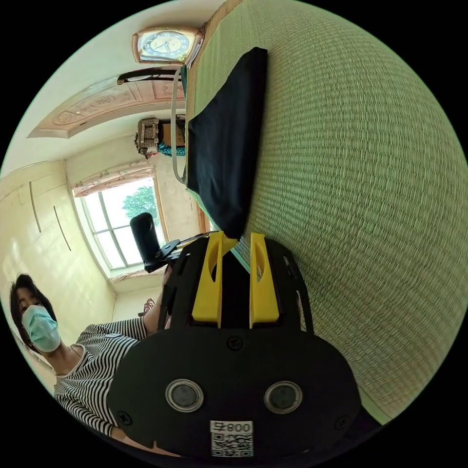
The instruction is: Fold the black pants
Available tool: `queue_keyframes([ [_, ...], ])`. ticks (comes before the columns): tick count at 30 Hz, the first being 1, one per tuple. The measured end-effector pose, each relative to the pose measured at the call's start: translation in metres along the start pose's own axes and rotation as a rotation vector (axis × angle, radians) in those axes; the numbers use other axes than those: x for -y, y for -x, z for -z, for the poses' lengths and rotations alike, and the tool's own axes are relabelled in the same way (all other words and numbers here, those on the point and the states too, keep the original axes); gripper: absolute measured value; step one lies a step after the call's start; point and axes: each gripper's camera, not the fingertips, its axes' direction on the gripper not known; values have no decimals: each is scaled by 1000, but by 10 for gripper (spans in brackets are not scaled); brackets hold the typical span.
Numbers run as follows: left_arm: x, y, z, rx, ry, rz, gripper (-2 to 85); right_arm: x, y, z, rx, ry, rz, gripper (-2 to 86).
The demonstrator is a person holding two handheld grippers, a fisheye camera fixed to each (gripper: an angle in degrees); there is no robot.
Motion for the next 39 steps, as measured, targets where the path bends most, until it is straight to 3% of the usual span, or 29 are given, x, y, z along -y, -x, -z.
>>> queue_keyframes([
  [10,-14,3,21,-70,-111,-19,7,-3,9,17,163,-20,-43,95],
  [18,-39,20,47,-100,-215,8,10,-12,45,32,171,-9,-17,41],
  [28,-94,131,71,-575,-559,480,94,-24,122,56,225,-10,78,25],
  [39,-92,151,84,-692,-694,659,130,-55,200,68,217,-6,141,18],
])
